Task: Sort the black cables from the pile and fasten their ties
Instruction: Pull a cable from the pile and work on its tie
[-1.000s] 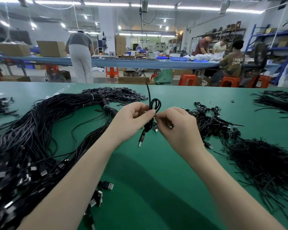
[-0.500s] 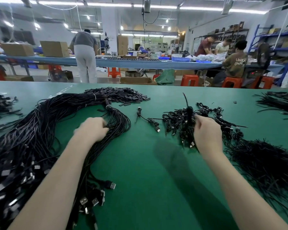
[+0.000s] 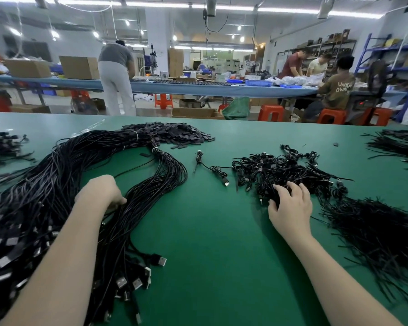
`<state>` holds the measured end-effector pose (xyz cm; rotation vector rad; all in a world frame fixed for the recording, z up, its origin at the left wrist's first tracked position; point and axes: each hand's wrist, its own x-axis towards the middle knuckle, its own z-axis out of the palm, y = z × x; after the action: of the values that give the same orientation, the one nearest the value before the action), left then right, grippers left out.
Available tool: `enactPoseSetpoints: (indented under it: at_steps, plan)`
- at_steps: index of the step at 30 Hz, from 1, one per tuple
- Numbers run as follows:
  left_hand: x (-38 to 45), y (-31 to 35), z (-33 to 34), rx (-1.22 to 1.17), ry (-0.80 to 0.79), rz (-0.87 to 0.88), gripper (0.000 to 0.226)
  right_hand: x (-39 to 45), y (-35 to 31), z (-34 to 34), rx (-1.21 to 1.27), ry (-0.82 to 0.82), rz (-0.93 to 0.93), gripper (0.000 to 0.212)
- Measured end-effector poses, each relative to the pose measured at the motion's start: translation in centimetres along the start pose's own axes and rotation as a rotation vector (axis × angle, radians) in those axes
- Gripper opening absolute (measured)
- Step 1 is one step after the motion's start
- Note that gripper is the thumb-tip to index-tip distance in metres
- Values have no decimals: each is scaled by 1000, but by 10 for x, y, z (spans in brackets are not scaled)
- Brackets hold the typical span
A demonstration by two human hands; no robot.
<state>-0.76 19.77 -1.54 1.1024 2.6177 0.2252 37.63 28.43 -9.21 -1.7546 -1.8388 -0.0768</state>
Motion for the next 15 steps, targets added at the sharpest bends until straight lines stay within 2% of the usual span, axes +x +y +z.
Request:
enactPoseSetpoints:
  at_steps: [4, 8, 12, 15]
  plan:
    - [9, -7, 13, -26, 41, -87, 38, 0, 1, 2, 8, -18, 7, 41]
    - [16, -9, 18, -130, -3, -156, 23, 0, 2, 3, 5, -15, -3, 38]
    - [12, -8, 8, -151, 42, -104, 18, 1, 3, 4, 11, -13, 0, 35]
    - [8, -4, -10, -512, 20, -41, 14, 1, 3, 4, 21, -14, 3, 34]
